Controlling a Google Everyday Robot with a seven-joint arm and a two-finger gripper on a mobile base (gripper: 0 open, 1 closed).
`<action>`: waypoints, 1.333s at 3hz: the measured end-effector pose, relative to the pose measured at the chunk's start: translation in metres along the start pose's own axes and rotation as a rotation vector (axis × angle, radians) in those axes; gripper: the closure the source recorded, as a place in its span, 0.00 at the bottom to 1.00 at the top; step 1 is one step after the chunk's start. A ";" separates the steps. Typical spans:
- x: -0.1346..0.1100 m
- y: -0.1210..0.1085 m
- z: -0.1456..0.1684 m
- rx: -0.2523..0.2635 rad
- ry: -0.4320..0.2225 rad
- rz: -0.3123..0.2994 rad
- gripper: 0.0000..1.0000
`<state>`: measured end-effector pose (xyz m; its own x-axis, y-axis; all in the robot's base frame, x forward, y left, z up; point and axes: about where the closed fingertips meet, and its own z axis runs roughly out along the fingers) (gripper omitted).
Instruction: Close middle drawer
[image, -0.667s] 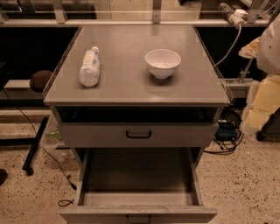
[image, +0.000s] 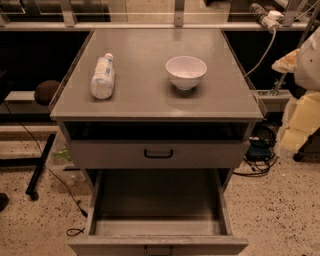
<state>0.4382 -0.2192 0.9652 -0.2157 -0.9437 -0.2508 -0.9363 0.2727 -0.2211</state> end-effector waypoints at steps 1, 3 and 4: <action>0.006 0.019 0.027 -0.009 -0.076 0.034 0.00; 0.032 0.102 0.185 -0.127 -0.232 0.173 0.00; 0.032 0.103 0.185 -0.127 -0.232 0.172 0.00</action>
Offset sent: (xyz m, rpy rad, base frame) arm -0.0475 0.0183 -0.2519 0.3594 0.0651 -0.1260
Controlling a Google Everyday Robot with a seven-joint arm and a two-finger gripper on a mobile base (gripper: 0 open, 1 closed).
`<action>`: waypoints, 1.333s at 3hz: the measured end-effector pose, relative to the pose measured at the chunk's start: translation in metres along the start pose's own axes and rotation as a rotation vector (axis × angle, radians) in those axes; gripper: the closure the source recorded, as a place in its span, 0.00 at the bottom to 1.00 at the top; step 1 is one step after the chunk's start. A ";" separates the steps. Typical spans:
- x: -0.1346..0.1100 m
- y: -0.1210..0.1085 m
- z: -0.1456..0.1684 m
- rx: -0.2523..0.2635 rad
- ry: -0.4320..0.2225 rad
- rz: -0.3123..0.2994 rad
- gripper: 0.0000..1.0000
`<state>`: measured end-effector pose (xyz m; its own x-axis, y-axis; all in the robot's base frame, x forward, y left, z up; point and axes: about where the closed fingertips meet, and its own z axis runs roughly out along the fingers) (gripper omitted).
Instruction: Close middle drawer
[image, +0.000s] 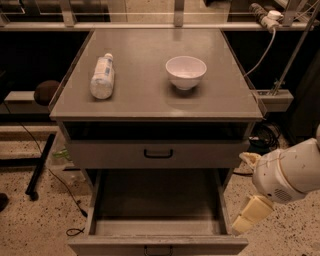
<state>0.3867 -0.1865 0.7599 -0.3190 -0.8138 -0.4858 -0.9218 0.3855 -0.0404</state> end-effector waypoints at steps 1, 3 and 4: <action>0.017 0.019 0.036 -0.103 0.047 -0.040 0.00; 0.092 0.083 0.144 -0.330 0.035 0.025 0.17; 0.121 0.101 0.196 -0.385 0.034 0.067 0.41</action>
Offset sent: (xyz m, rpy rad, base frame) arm -0.0871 0.0144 -0.2025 0.0875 0.3577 0.1565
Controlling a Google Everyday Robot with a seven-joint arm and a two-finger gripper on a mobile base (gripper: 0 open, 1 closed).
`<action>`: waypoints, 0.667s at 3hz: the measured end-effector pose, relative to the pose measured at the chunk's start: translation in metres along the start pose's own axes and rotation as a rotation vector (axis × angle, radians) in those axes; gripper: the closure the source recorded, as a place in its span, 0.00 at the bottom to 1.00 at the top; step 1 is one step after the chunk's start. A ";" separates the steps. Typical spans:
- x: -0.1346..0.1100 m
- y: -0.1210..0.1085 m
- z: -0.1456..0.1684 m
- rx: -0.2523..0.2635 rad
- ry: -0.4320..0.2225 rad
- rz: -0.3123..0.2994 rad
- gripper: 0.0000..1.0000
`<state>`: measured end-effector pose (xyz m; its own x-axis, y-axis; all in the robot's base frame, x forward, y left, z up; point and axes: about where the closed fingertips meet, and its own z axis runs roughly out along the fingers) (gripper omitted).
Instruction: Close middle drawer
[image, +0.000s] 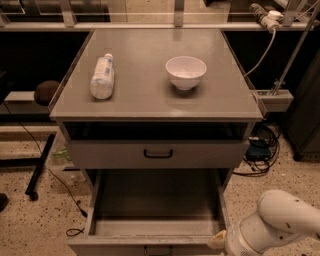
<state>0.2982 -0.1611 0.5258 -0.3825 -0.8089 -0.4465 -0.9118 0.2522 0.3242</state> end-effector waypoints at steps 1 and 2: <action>0.019 -0.012 0.038 -0.005 -0.014 0.039 0.64; 0.030 -0.025 0.060 0.037 -0.027 0.087 0.87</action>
Offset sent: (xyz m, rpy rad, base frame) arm 0.0120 -0.0006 -0.1040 -0.0206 -0.0168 -0.1882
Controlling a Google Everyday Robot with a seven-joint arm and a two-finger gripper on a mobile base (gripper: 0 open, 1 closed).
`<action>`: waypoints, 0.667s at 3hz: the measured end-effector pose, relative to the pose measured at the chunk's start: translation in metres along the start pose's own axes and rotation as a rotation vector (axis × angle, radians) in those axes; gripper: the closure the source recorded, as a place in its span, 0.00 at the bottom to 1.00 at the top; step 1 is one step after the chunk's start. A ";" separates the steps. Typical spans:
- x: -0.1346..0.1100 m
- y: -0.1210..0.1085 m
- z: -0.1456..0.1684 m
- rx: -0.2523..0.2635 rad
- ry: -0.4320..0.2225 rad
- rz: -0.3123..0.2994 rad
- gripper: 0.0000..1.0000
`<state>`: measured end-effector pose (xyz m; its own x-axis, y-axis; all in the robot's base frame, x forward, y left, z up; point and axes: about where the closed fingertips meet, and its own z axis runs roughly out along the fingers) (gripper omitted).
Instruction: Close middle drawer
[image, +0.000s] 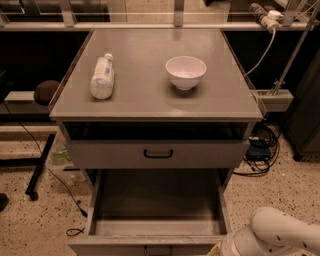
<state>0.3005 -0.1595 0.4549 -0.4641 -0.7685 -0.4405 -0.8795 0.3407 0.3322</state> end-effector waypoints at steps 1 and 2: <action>0.004 -0.012 0.013 0.042 -0.015 0.033 1.00; 0.000 -0.025 0.017 0.071 -0.024 0.035 1.00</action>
Offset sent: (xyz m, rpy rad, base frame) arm 0.0368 0.0000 -0.0277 -0.0235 -0.0784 -0.0941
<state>0.3203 -0.1592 0.4328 -0.4961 -0.7426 -0.4499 -0.8677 0.4053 0.2877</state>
